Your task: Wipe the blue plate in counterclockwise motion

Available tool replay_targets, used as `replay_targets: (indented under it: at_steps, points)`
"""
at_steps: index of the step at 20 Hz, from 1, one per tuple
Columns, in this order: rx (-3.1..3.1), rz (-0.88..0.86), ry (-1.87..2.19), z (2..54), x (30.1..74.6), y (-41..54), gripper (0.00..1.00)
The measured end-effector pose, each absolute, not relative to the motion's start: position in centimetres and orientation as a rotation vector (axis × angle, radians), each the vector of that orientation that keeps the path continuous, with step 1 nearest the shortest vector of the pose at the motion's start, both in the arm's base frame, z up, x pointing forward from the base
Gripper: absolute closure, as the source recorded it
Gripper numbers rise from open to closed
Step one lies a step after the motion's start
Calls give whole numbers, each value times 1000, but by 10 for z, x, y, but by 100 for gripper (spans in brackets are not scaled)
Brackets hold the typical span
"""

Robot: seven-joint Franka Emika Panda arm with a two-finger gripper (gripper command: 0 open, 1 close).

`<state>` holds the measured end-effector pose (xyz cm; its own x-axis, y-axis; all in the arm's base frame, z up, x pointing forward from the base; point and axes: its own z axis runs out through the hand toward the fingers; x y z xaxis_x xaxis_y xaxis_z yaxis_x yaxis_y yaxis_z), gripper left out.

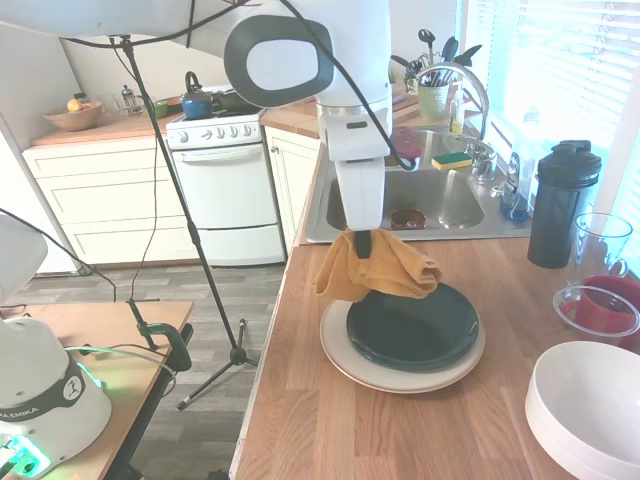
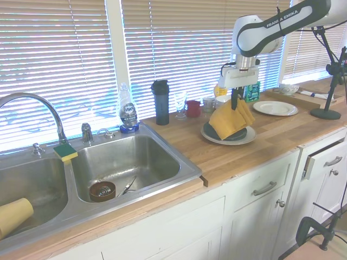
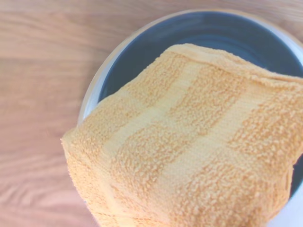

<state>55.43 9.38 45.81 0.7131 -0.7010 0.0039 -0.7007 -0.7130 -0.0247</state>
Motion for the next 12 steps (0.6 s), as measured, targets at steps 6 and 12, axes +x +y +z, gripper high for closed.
replay_targets:
  at_steps: [6, 12]
  points:
    - [-2873, 36, 1238, 439, 582, 80, 100]
    - [-2860, 74, 1284, 419, 605, 67, 100]
